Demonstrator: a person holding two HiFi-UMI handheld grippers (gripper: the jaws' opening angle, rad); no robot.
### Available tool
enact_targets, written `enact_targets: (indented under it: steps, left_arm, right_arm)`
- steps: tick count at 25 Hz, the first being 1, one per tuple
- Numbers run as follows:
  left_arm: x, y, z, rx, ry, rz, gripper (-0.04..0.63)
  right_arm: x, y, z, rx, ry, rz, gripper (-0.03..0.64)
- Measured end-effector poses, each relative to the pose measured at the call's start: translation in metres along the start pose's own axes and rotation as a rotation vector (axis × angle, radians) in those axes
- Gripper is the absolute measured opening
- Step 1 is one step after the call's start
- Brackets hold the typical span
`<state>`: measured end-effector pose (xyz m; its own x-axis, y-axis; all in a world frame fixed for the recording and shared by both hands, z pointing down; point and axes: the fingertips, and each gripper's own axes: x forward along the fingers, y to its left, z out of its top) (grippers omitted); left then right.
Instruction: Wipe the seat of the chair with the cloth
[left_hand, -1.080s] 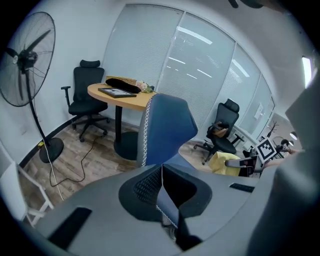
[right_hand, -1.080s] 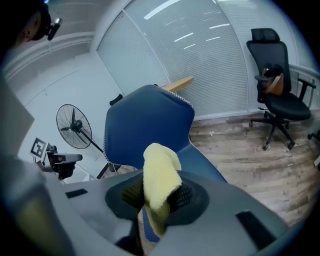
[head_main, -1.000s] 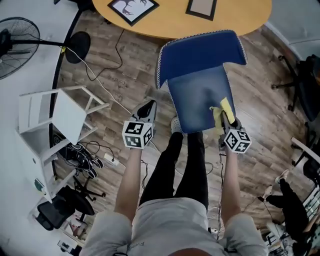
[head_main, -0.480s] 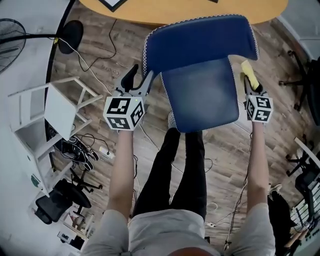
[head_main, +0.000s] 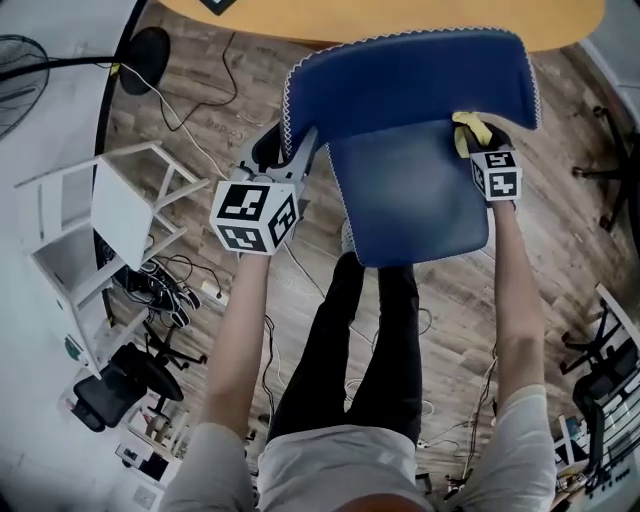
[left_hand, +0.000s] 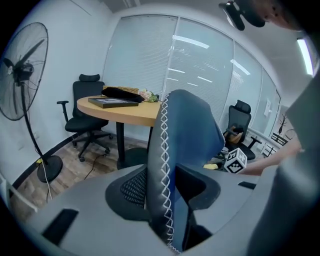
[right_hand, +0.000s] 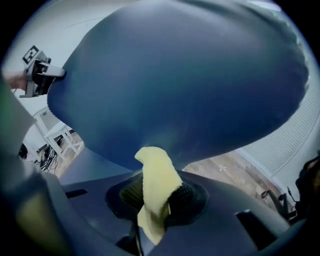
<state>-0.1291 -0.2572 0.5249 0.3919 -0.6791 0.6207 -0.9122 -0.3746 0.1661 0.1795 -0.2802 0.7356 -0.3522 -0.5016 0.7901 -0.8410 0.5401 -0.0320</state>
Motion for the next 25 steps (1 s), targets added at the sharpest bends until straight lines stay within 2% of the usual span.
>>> enact_targets:
  steps: [3, 6, 9, 13, 16, 25]
  left_arm:
    - [0.004, 0.001, 0.001, 0.033, 0.030, -0.026, 0.167]
    - [0.005, 0.001, 0.000, 0.026, 0.024, -0.052, 0.163]
    - [0.005, 0.001, -0.001, 0.021, 0.004, -0.056, 0.161]
    - [0.006, 0.006, 0.000, -0.030, -0.014, -0.062, 0.161]
    - [0.004, 0.008, -0.002, -0.029, -0.013, -0.060, 0.161]
    - [0.007, 0.008, 0.001, -0.013, -0.026, -0.072, 0.161]
  right_arm:
    - [0.026, 0.001, -0.010, -0.018, 0.052, -0.037, 0.084]
    - [0.040, 0.009, -0.031, -0.066, 0.093, -0.041, 0.084]
    - [0.043, 0.014, -0.041, -0.065, 0.089, -0.021, 0.083]
    - [0.040, 0.023, -0.044, -0.059, 0.104, 0.066, 0.083]
    - [0.033, 0.033, -0.053, -0.060, 0.124, 0.111, 0.081]
    - [0.021, 0.045, -0.070, -0.102, 0.136, 0.091, 0.078]
